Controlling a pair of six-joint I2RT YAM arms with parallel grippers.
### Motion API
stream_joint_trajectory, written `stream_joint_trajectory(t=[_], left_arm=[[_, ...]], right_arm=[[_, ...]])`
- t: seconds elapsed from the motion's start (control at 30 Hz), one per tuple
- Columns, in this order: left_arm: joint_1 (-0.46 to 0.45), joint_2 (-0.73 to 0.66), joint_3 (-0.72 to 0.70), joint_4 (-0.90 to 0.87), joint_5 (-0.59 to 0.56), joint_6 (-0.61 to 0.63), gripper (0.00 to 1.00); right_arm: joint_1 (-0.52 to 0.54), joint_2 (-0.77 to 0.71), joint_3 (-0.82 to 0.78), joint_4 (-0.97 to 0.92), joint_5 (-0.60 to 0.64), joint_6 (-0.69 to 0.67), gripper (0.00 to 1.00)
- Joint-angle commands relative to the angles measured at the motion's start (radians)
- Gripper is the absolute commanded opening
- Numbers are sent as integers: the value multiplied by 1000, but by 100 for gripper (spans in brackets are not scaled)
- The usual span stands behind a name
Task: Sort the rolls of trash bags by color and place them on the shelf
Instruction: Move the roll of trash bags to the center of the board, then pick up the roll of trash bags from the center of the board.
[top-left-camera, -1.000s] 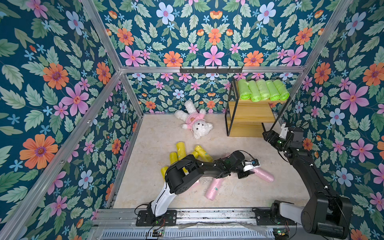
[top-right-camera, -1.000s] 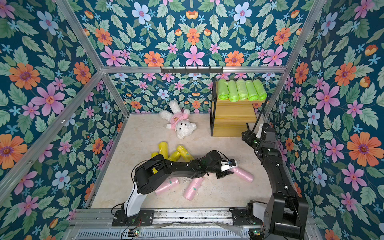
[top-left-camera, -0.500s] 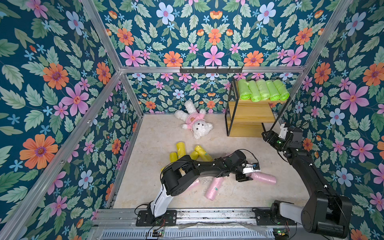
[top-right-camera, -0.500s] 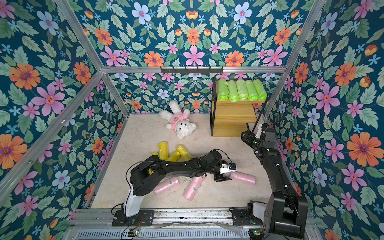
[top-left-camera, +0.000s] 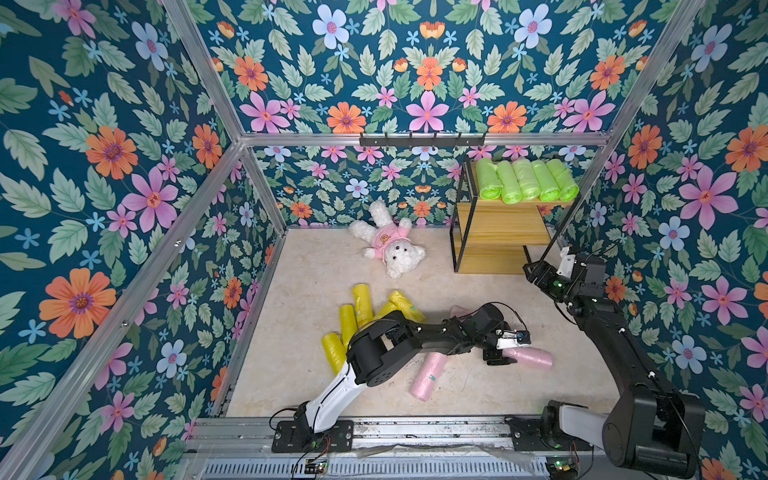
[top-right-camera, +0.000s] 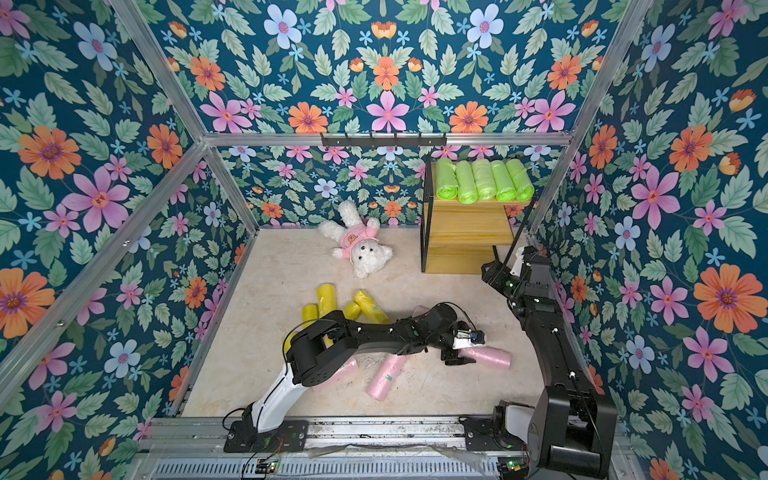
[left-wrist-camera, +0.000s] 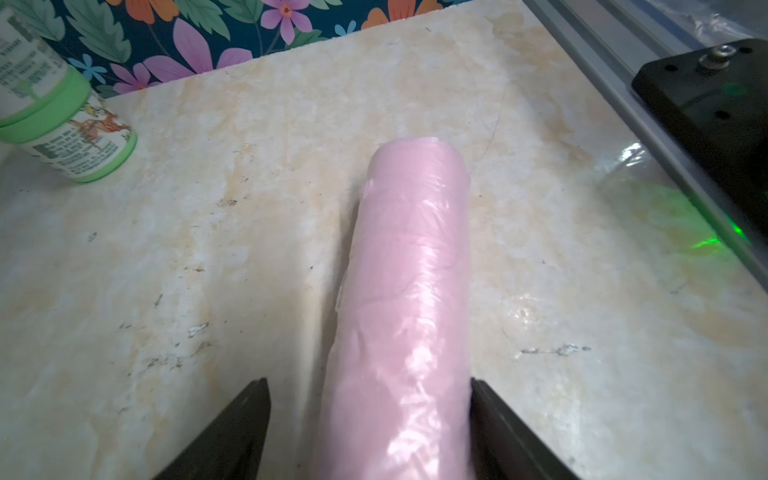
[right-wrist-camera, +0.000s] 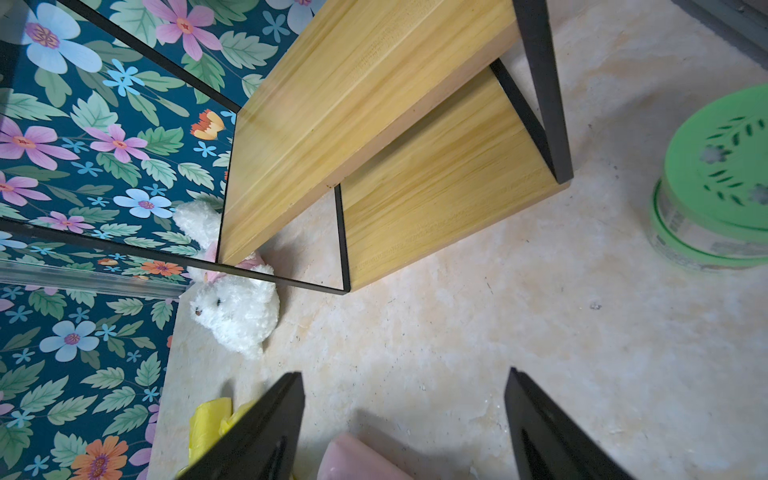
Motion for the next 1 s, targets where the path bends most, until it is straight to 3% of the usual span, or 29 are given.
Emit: stream_joint_trajectory(t=[0.0, 0.17, 0.3, 0.5, 0.67, 0.83, 0.97], left_arm=[[-3, 12, 25, -15, 39, 6, 68], [-2, -19, 7, -15, 38, 6, 48], [1, -82, -31, -12, 24, 22, 39], [39, -259, -155, 24, 17, 8, 34], [135, -488, -348, 64, -23, -8, 34], [268, -734, -525, 79, -108, 33, 33], [359, -894, -639, 125, -127, 88, 32]], right_arm=[[1, -7, -4, 6, 5, -14, 81], [1, -11, -8, 6, 2, -14, 81], [1, -17, -8, 8, -3, -9, 81], [2, -58, 2, 2, -36, -1, 81], [13, -141, 14, 21, -113, 3, 82], [131, -203, 48, 24, -146, -3, 84], [222, -204, 43, 52, -255, 6, 86]])
